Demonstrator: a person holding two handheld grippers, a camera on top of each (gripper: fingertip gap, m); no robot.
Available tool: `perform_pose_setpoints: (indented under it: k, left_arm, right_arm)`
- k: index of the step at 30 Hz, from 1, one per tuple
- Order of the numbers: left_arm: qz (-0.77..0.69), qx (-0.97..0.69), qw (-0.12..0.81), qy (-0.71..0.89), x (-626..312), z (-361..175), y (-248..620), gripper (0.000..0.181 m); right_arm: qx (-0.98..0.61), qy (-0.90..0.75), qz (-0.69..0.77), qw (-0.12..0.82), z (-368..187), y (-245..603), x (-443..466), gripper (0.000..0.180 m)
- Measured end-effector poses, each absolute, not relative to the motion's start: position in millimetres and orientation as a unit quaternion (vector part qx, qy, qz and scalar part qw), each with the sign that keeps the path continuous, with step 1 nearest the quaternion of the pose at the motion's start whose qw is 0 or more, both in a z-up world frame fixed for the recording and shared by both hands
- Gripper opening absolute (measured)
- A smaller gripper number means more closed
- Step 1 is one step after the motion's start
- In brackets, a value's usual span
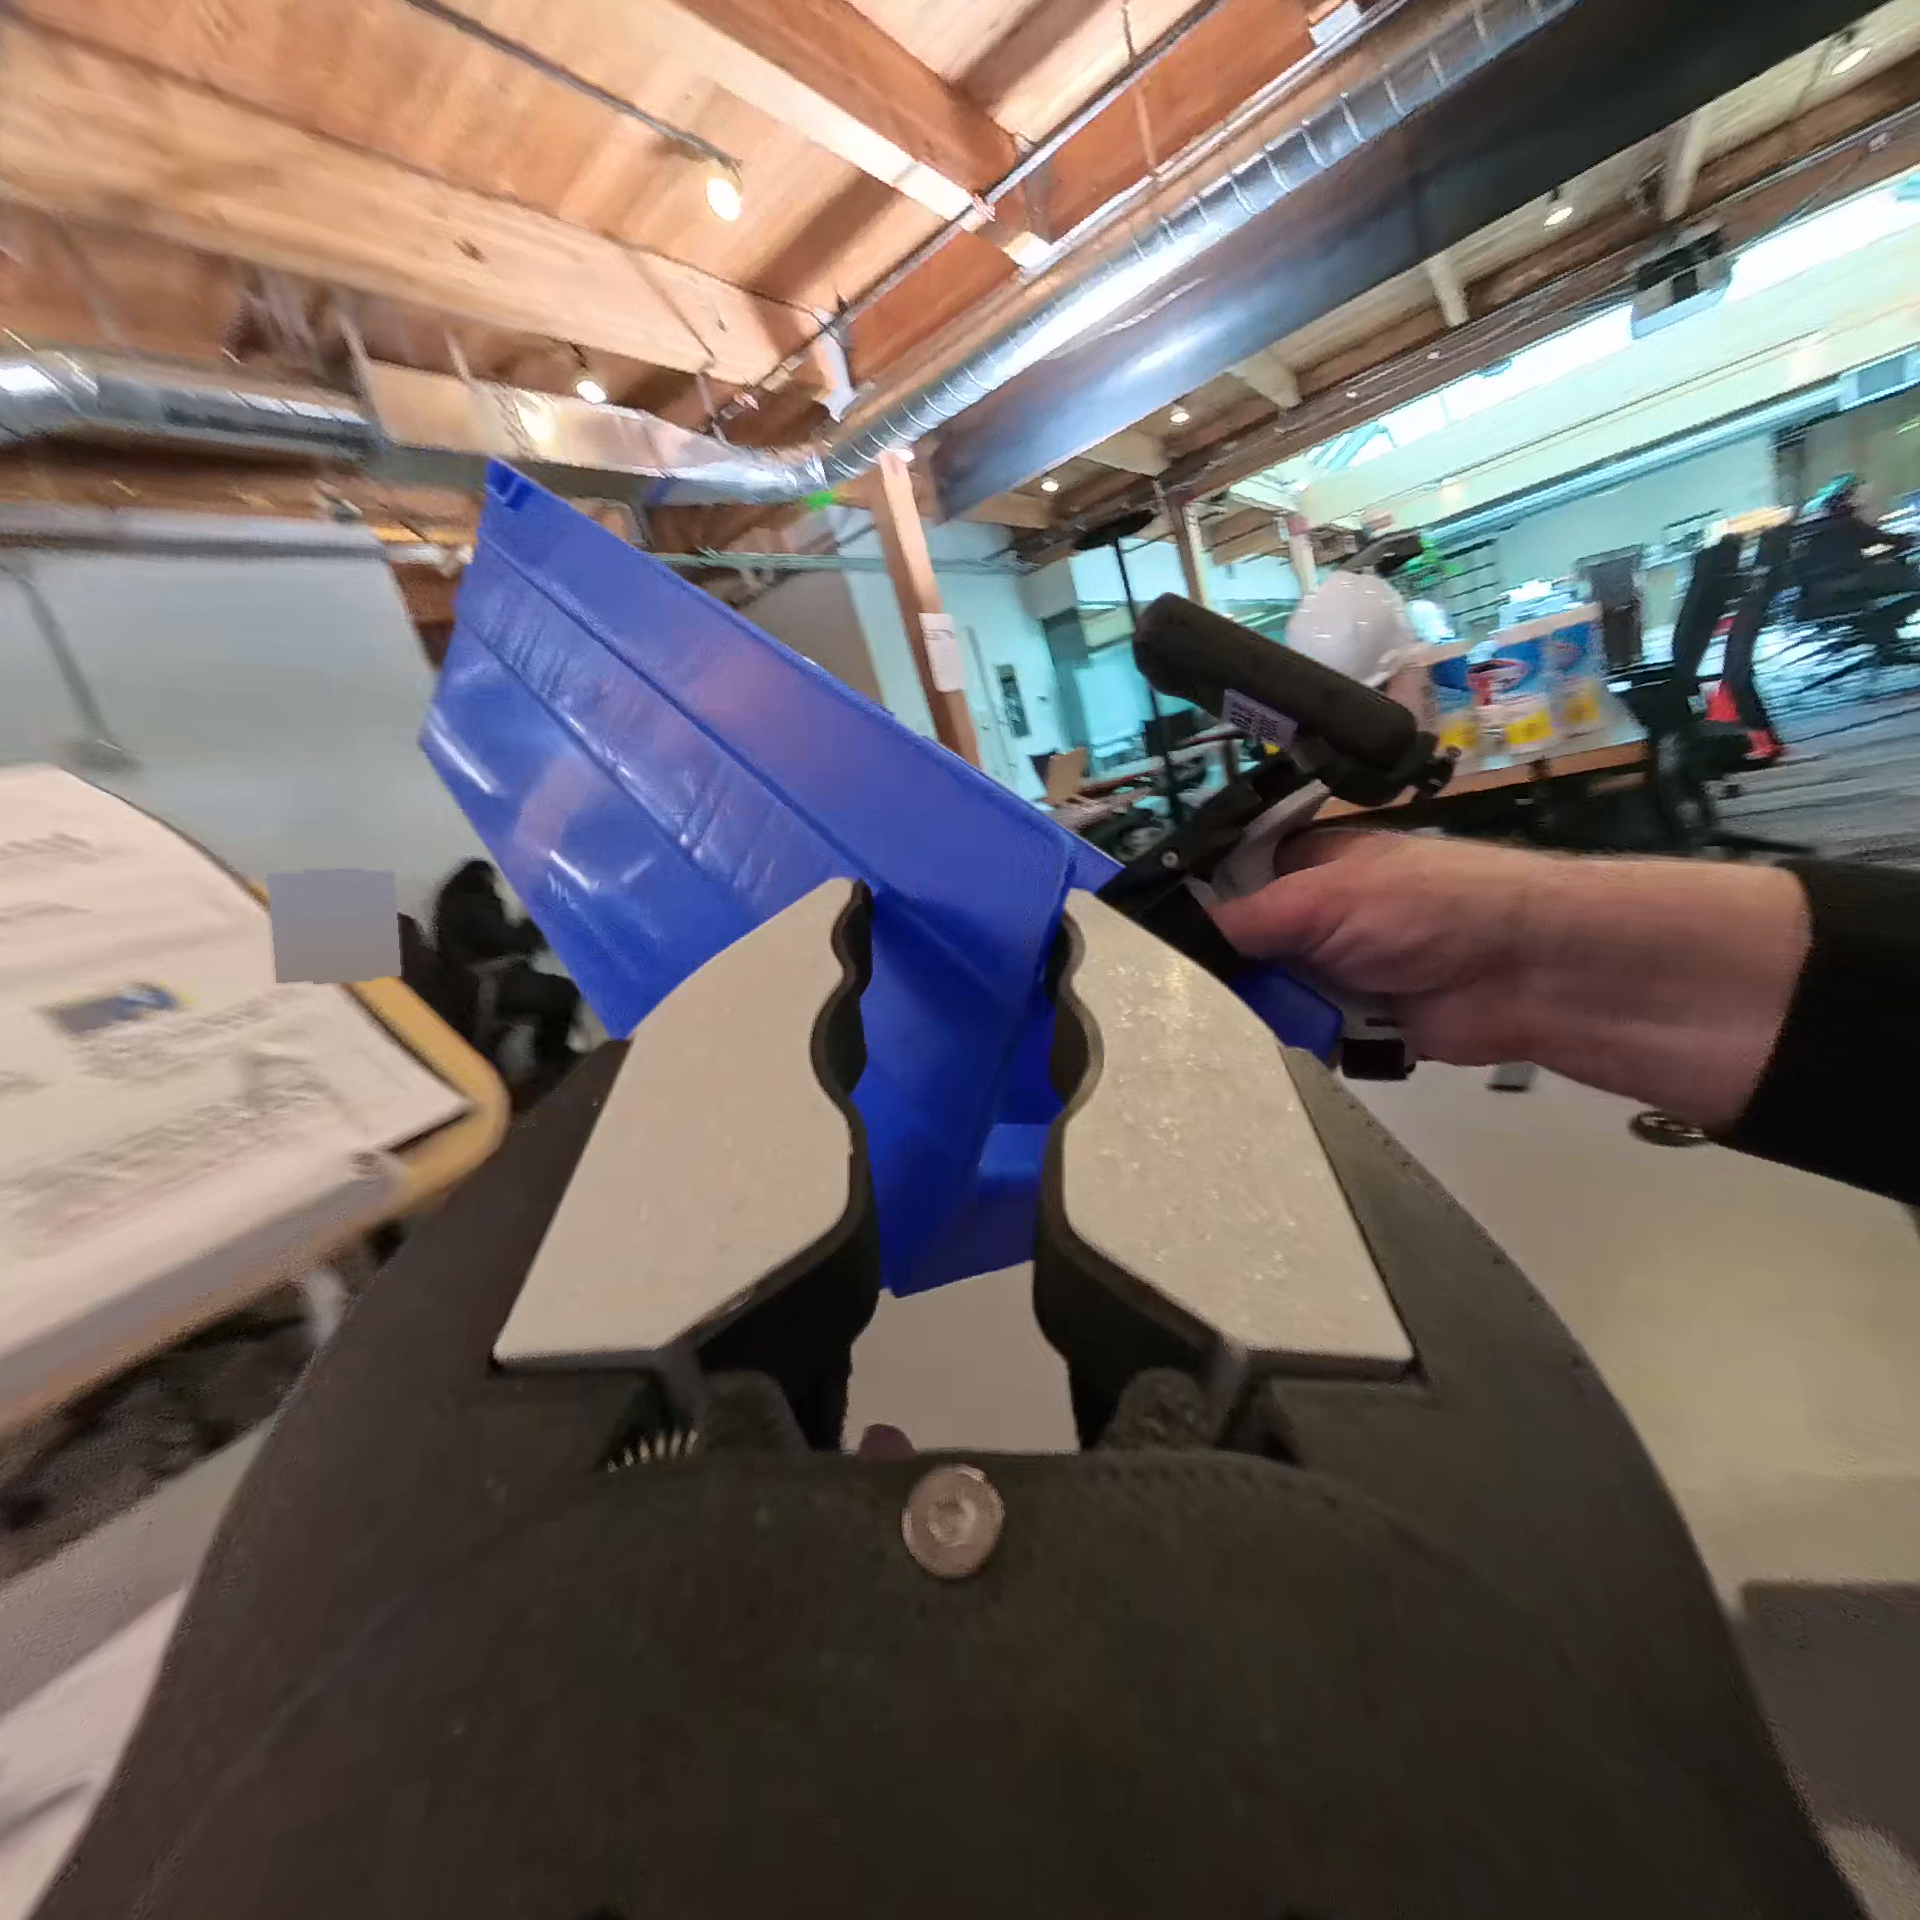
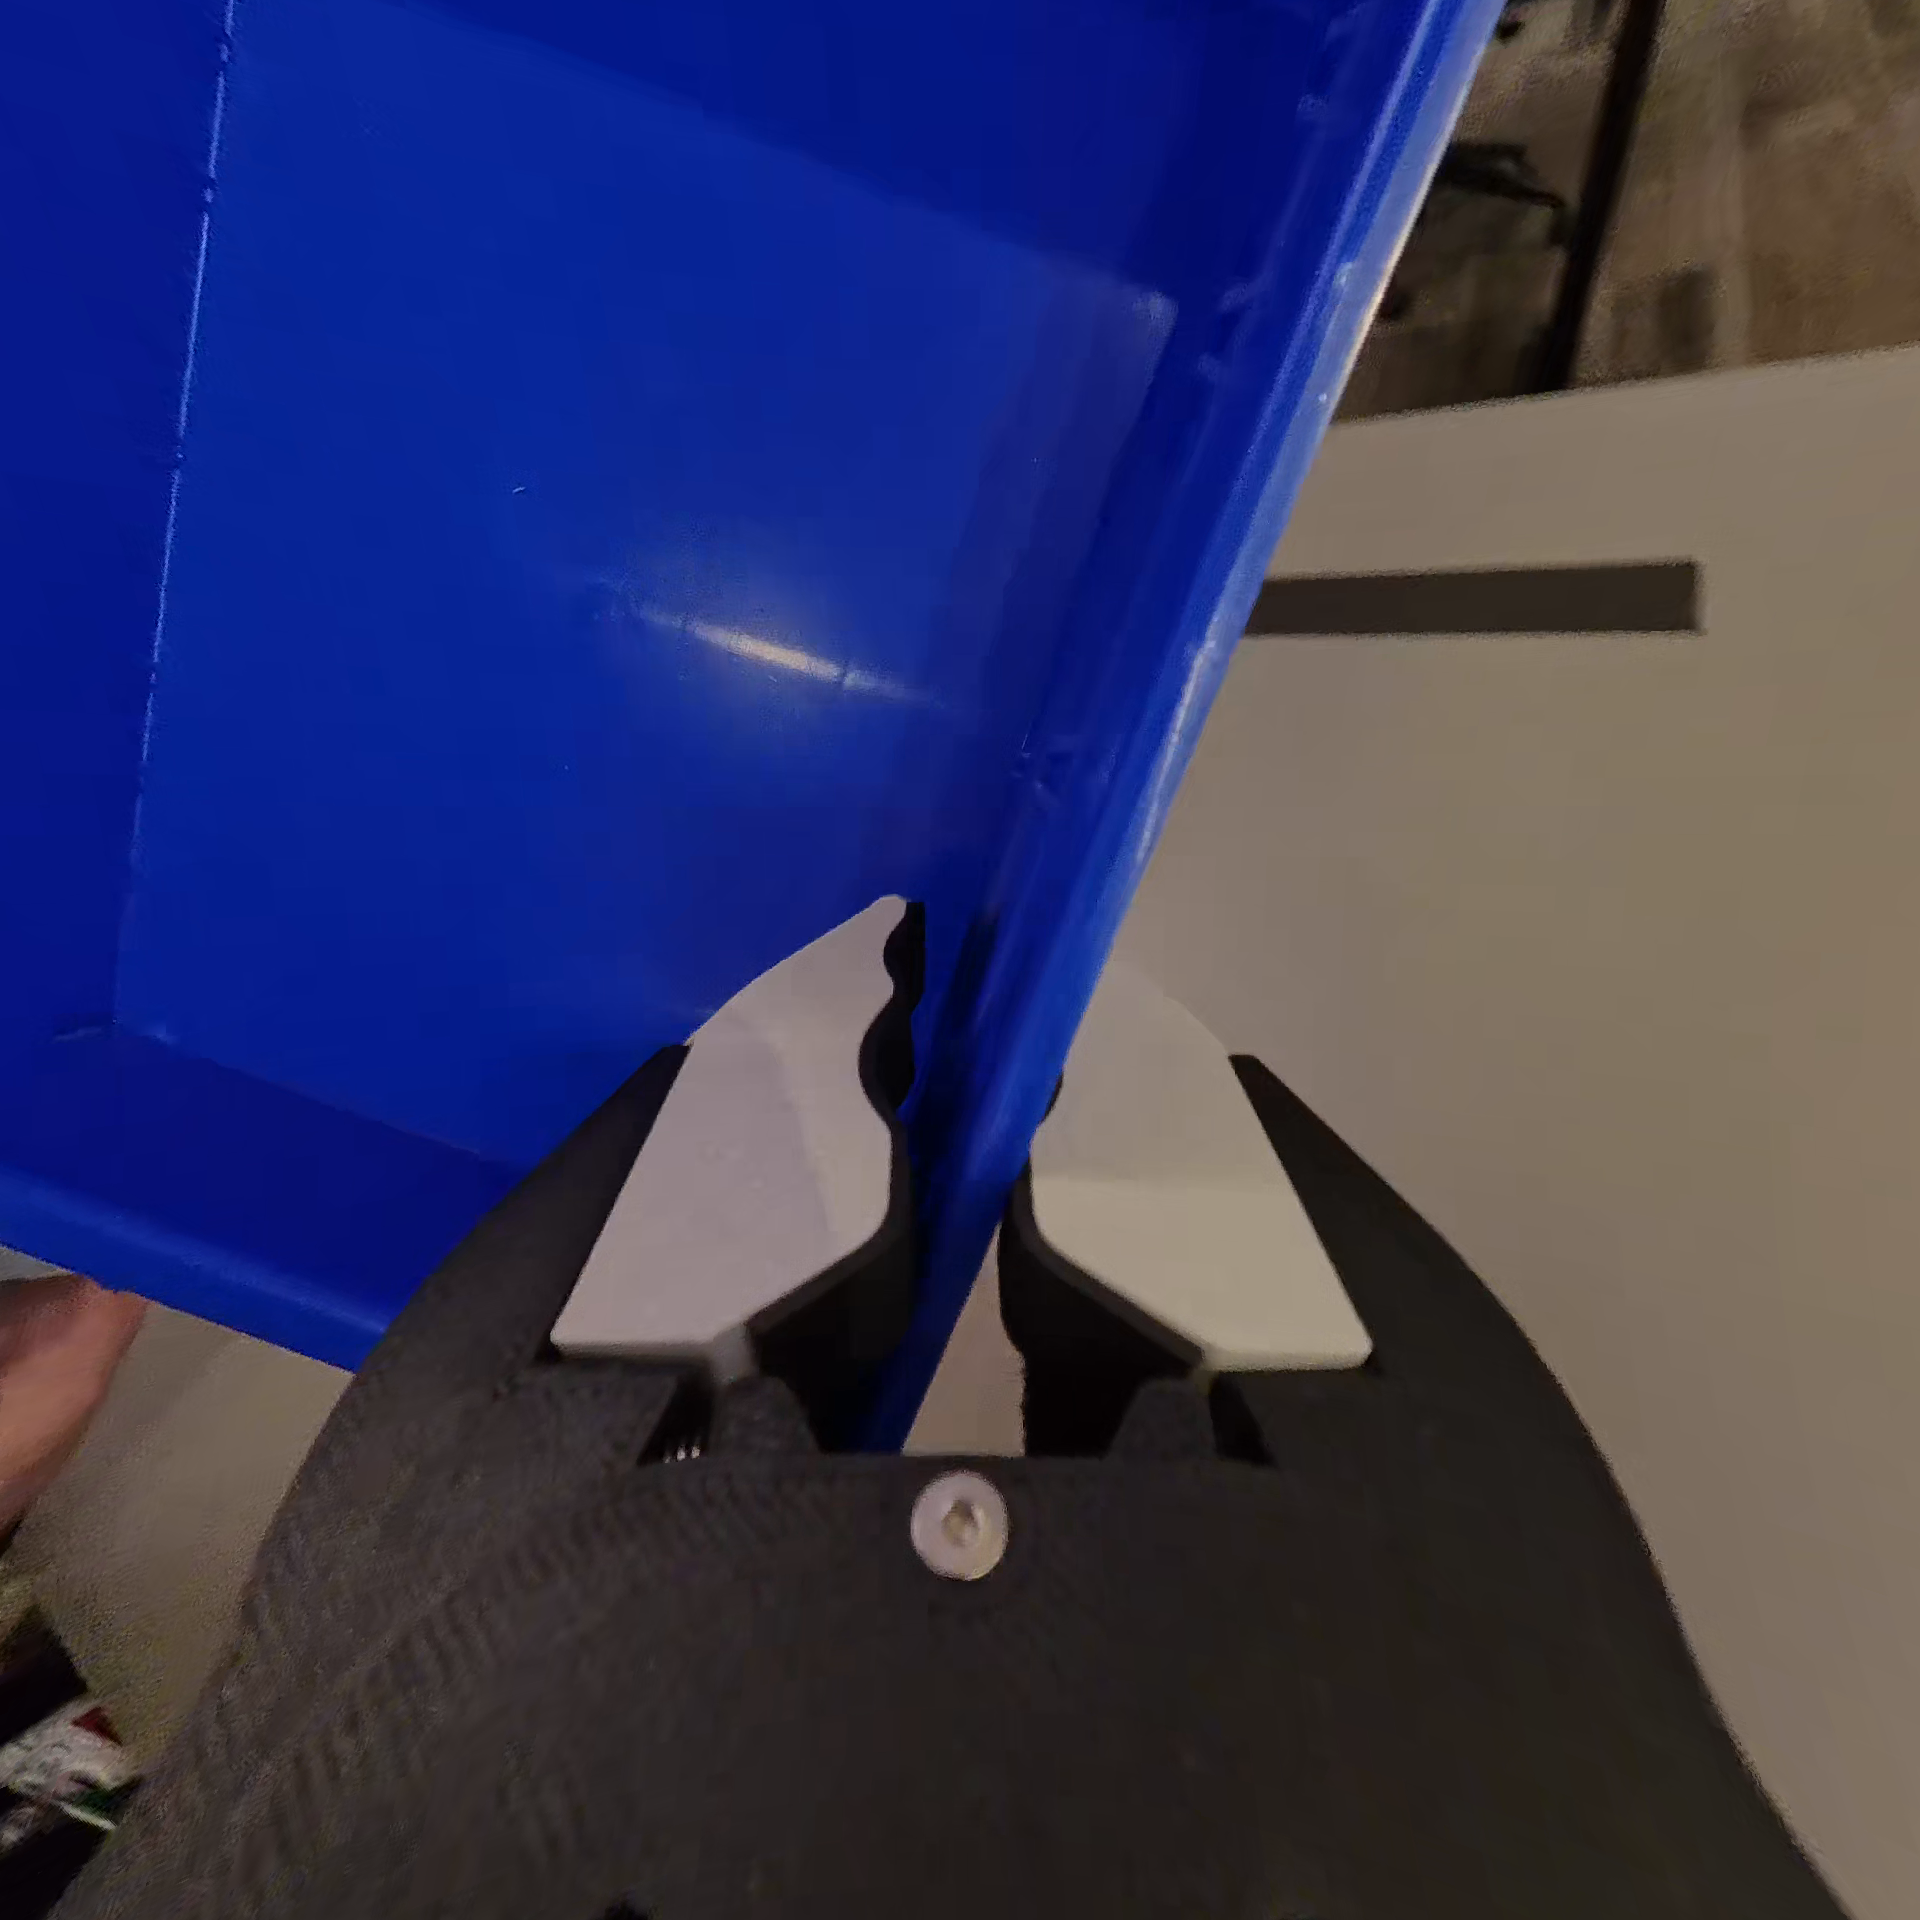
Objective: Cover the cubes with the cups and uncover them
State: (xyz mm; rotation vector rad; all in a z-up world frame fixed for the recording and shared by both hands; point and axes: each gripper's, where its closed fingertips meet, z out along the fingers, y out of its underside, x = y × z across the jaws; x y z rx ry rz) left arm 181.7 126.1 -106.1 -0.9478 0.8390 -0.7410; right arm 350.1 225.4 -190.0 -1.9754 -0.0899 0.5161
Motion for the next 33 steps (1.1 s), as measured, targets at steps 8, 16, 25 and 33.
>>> perform_pose_setpoints:
  k: [8,16,25,33]
  left_arm:
    - [-0.445,-0.495,0.646,0.374,254.6,-161.8,160.0,0.036]
    - [-0.501,-0.566,0.578,0.308,290.7,-208.4,210.2,0.038]
    - [-0.452,-0.671,0.516,0.282,317.8,-247.6,263.1,0.034]
    - [-0.384,-0.732,0.484,0.286,319.4,-267.4,292.2,0.029]
  right_arm:
    - [-0.894,-0.031,0.159,0.419,-251.9,241.5,429.1,0.013]
    - [-0.945,-0.063,0.108,0.302,-290.7,281.9,473.8,0.013]
    - [-0.971,-0.081,0.064,0.216,-312.5,323.1,504.9,0.013]
    - [-0.979,-0.094,0.044,0.175,-318.8,350.4,507.7,0.013]
